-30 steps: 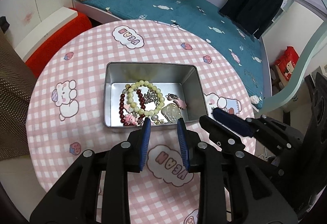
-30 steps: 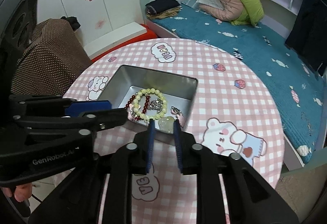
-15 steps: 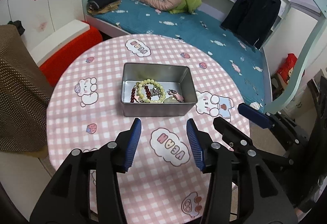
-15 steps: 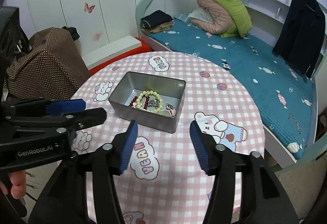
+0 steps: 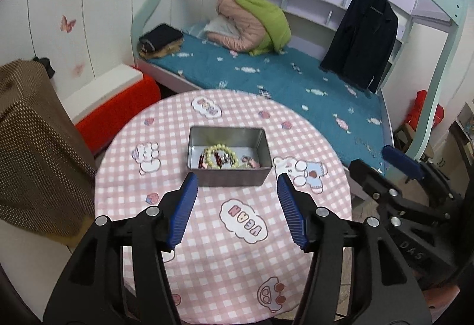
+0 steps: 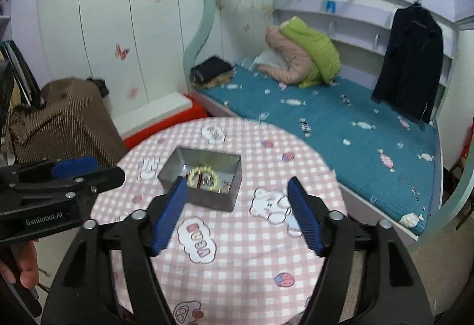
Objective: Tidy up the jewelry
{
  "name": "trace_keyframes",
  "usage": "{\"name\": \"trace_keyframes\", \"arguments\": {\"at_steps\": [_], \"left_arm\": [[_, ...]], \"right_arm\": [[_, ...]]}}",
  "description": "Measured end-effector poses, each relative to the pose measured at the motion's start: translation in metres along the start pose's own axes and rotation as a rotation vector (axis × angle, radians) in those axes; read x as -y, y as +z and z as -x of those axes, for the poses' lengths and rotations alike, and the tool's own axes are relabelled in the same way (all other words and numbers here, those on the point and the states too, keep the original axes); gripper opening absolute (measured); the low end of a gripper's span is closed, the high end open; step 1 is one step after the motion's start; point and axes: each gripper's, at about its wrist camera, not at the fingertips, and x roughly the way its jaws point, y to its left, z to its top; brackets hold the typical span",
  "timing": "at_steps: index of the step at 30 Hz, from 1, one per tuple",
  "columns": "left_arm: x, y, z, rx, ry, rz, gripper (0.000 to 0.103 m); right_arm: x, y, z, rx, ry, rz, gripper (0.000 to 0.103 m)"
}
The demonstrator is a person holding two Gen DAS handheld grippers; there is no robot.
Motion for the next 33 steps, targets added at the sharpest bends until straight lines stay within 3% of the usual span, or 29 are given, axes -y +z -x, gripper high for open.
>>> {"name": "trace_keyframes", "arguments": {"at_steps": [5,13,18,33], "left_arm": [[0.006,0.005,0.021,0.061,0.029,-0.006,0.057],[0.012,0.008,0.05,0.148,0.079,-0.017,0.057],[0.016,0.008,0.056,0.178,0.086,-0.029,0.06],[0.02,0.005,0.064,0.212,0.1,-0.03,0.066]], "right_arm": [[0.003,0.008,0.024,0.084,-0.021,-0.006,0.08],[0.0,0.014,0.04,0.158,-0.024,0.023,0.081],[0.001,0.012,0.047,0.192,-0.028,0.018,0.091],[0.0,0.01,0.053,0.212,-0.036,0.019,0.092]]}}
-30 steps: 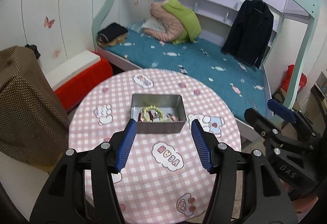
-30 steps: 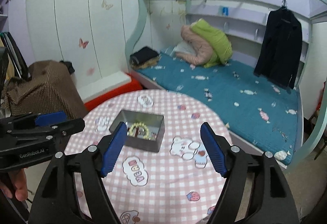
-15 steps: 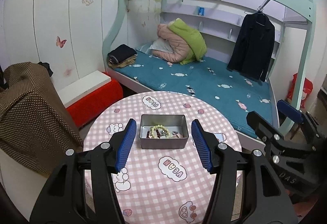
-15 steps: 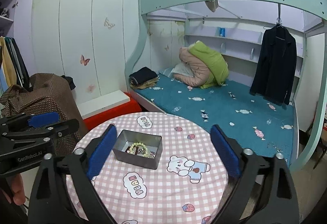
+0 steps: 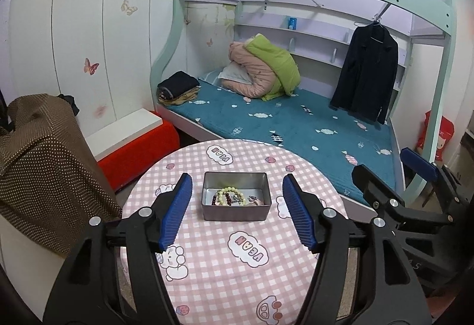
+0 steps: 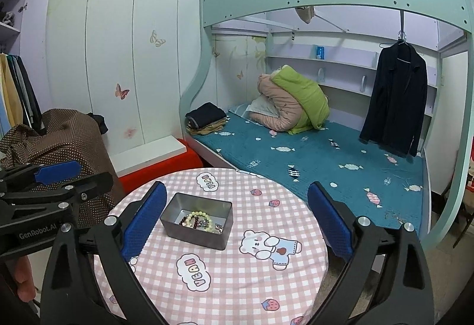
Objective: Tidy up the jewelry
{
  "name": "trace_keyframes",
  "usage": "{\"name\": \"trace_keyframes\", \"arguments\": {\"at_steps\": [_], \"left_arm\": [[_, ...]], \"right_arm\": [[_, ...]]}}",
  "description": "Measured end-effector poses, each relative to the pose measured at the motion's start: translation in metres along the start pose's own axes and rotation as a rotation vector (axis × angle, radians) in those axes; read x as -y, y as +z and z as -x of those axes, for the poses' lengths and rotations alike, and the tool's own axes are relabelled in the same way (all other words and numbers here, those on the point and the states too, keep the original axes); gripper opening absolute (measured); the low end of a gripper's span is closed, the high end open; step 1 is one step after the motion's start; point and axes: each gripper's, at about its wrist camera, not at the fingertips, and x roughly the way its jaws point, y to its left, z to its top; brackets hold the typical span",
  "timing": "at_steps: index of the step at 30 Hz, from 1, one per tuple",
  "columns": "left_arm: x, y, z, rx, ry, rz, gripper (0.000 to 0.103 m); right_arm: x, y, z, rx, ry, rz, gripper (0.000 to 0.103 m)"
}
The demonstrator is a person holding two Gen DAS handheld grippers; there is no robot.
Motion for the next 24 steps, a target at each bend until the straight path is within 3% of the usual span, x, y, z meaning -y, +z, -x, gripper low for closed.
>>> {"name": "trace_keyframes", "arguments": {"at_steps": [8,24], "left_arm": [[-0.0027,-0.0013,0.0021,-0.005,0.013,0.008,0.071],[-0.0015,-0.0027,0.0013,-0.018,0.01,0.008,0.071]], "right_arm": [[-0.0012,-0.0022,0.0014,-0.005,-0.003,-0.003,0.093],[-0.0014,-0.0042,-0.0032,-0.022,-0.019,-0.002,0.093]]}}
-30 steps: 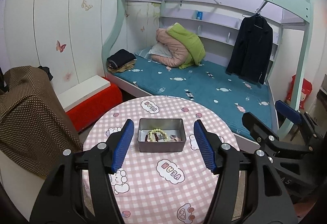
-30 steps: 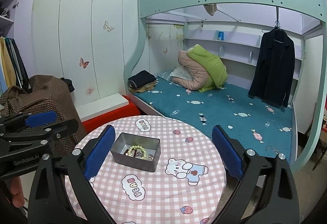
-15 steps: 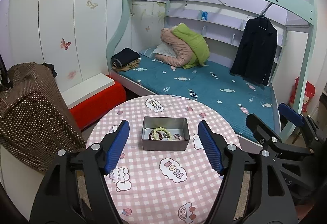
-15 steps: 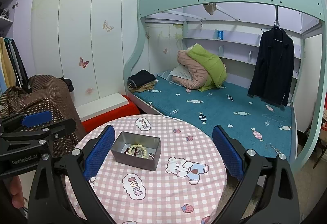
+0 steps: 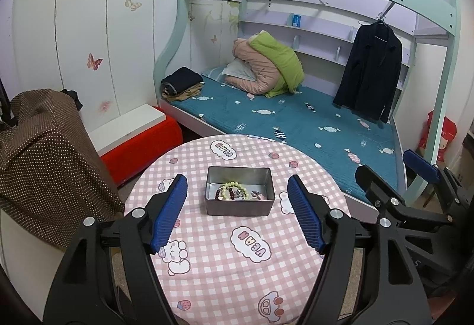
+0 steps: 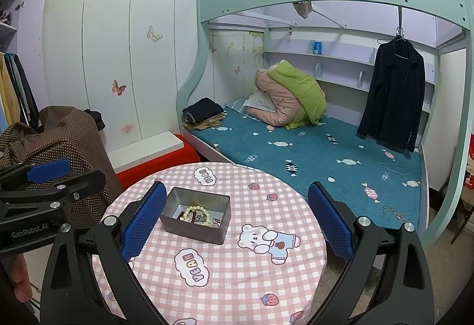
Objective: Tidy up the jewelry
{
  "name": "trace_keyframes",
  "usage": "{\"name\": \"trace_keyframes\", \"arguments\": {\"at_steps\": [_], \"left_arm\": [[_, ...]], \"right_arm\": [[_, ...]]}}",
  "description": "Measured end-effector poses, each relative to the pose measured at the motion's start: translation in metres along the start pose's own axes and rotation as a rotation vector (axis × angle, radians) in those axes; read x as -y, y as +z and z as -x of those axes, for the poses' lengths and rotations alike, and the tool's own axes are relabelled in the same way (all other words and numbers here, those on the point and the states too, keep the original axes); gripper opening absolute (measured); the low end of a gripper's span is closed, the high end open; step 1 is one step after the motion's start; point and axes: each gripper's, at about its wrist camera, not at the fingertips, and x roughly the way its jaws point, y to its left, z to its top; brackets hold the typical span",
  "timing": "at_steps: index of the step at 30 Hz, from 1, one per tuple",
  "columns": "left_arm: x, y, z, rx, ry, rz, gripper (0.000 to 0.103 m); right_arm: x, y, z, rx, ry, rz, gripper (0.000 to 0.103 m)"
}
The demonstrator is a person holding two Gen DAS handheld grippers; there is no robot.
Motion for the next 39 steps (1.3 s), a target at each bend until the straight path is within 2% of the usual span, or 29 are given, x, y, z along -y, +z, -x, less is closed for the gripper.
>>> {"name": "trace_keyframes", "arguments": {"at_steps": [39], "left_arm": [[-0.0051,0.0003,-0.0035,-0.012,0.036,0.012,0.071]], "right_arm": [[0.0006,0.0,-0.0061,-0.009,0.018,0.008,0.093]]}}
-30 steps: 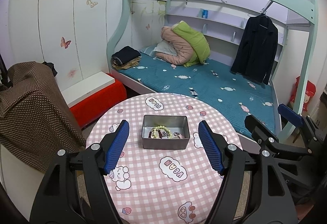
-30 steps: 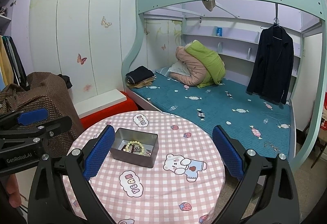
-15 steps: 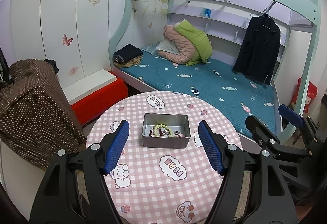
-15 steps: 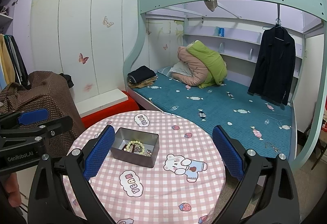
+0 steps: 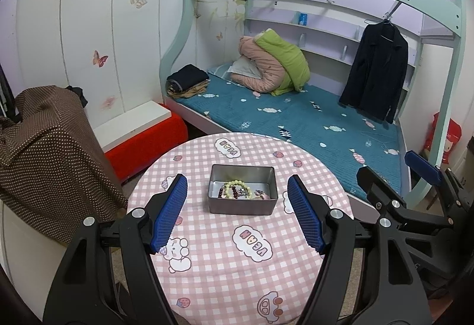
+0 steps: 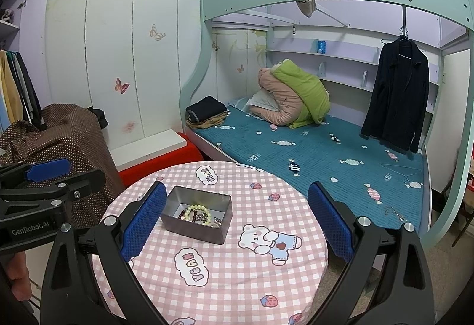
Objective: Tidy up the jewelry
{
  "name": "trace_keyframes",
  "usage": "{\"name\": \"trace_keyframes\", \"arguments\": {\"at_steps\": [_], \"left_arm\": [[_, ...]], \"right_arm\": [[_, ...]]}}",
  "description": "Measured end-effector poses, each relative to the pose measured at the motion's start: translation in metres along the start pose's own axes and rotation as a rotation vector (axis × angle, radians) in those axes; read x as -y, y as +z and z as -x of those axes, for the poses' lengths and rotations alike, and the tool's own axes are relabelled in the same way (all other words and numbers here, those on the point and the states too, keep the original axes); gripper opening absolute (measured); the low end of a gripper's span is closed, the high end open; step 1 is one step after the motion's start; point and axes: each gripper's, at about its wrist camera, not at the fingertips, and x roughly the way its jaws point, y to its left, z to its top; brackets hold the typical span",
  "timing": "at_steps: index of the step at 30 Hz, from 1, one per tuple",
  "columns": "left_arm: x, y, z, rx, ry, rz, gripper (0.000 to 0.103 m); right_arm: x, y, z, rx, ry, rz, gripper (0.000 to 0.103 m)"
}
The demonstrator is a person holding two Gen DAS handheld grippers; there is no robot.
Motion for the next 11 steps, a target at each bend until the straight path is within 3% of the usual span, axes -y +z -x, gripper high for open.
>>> {"name": "trace_keyframes", "arguments": {"at_steps": [11], "left_arm": [[-0.0025,-0.0023,0.0003,-0.014,0.012,0.003,0.071]], "right_arm": [[-0.0043,0.0001,-0.0017,-0.005,0.002,0.006,0.093]]}}
